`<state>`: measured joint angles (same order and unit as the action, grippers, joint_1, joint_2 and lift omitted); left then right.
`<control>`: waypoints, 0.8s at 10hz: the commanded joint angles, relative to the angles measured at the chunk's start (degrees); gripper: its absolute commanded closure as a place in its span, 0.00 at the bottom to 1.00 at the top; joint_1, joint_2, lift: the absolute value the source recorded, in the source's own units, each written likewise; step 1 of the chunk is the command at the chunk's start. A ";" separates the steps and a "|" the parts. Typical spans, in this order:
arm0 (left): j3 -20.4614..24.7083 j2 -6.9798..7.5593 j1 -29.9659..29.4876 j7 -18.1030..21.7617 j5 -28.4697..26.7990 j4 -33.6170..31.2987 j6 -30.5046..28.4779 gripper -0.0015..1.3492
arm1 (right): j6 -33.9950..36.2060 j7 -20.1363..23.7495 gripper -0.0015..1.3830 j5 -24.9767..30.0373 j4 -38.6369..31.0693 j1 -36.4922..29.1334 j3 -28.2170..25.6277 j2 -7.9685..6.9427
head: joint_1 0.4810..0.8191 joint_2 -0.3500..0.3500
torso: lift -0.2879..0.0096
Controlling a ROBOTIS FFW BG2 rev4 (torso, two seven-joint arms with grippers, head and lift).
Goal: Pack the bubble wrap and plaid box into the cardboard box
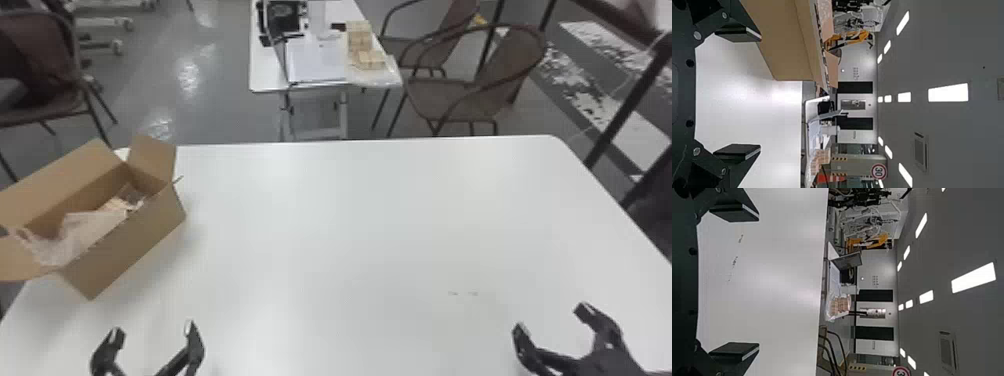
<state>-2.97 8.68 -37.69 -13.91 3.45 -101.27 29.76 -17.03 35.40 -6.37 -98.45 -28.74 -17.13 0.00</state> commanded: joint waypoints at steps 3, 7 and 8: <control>0.77 0.10 0.43 3.80 0.50 0.45 -0.59 0.22 | -1.70 -0.42 0.10 -0.92 2.47 0.35 2.27 -0.05 | 0.63 0.51 | 0.56; 0.68 0.37 0.78 4.94 1.29 0.54 -0.85 0.21 | -1.70 -0.59 0.10 -1.45 2.56 0.97 2.27 -0.05 | 0.63 0.52 | 0.56; 0.68 0.37 0.87 5.12 1.47 0.81 -0.85 0.21 | -1.70 -0.59 0.10 -1.45 2.65 1.14 2.27 -0.05 | 0.63 0.52 | 0.56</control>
<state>-2.25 9.07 -36.89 -8.79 4.77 -100.63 28.92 -18.72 34.80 -7.81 -95.87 -27.70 -14.87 0.00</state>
